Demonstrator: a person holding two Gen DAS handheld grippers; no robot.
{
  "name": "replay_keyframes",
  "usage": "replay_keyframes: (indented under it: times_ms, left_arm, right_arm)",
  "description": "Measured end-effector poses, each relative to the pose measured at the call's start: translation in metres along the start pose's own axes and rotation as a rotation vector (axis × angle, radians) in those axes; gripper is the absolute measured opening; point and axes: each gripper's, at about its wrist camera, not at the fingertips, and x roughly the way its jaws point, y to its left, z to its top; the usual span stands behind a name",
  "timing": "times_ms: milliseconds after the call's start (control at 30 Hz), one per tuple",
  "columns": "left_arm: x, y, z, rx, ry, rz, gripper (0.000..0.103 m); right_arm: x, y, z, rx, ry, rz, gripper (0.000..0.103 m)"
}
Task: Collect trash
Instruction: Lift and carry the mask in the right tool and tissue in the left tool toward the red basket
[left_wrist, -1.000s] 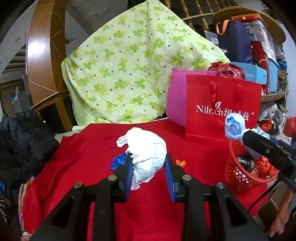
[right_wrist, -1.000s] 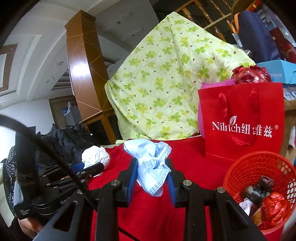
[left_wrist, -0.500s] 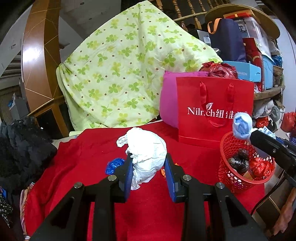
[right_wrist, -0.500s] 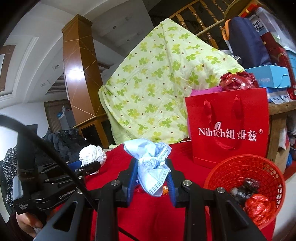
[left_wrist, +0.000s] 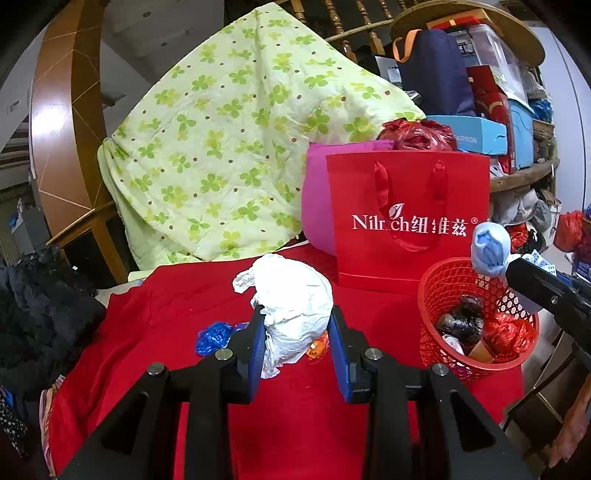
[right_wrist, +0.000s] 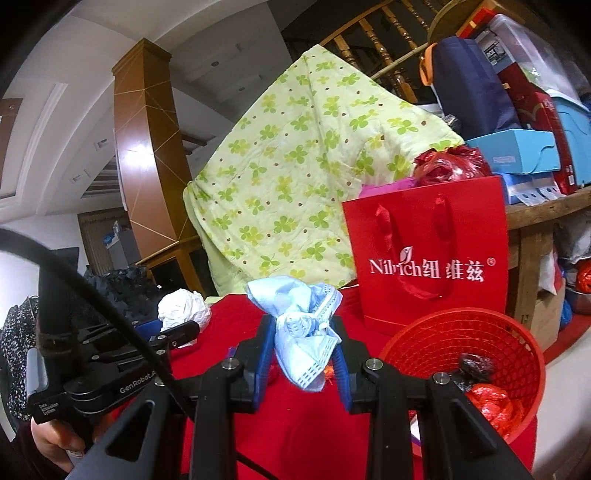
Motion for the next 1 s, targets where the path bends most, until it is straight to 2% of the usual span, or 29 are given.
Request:
replay_keyframes:
  times_ms: [1000]
  left_arm:
    - [0.016, -0.078, 0.01, 0.124, 0.021, -0.064, 0.034]
  right_arm:
    - [-0.027, -0.071, -0.007, 0.116, -0.013, -0.081, 0.032]
